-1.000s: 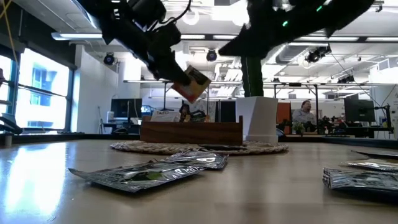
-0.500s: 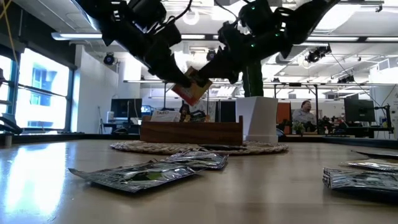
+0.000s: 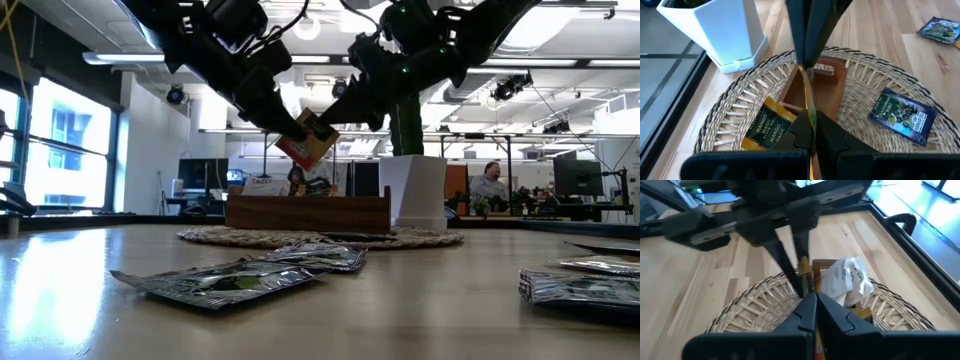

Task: Pick & Place Tea
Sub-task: Put the yellow tea pack into the middle section of the wooden organizer

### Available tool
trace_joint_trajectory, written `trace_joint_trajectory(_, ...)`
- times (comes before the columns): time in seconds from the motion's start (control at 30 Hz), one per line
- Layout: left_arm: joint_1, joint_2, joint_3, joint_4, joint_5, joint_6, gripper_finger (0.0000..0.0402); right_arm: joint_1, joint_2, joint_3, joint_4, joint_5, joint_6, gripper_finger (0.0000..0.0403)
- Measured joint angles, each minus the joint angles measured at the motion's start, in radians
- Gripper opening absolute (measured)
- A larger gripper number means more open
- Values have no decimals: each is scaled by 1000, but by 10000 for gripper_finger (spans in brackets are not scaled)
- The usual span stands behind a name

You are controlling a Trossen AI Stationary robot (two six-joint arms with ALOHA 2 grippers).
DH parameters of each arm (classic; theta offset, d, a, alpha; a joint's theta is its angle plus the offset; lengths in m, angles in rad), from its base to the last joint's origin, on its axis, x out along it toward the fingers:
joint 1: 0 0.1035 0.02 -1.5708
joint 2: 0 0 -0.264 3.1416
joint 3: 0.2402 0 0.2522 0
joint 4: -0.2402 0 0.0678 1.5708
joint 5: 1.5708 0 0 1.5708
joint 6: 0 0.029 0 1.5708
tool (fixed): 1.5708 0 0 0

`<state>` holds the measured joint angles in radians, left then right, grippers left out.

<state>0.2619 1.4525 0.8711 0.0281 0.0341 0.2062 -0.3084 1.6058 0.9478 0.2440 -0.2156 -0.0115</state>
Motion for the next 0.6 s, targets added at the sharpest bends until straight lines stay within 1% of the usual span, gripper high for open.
trace_joint_trajectory(0.27, 0, 0, 0, 7, 0, -3, 0, 0, 0, 0, -2, -24, 11, 4)
trace_joint_trajectory(0.37, 0, 0, 0, 29, -1, -5, 0, 0, 0, 0, -7, -83, -6, 2)
trace_joint_trajectory(0.4, 0, 0, 0, 35, -1, -5, 0, 3, 0, 0, -7, -88, -8, 4)
trace_joint_trajectory(0.5, 0, 0, 0, 32, 0, -5, 0, 11, 0, 0, -8, -53, -16, 21)
trace_joint_trajectory(0.6, 0, 0, 0, 31, 1, -5, 0, 11, 0, 0, -5, -15, -34, 53)
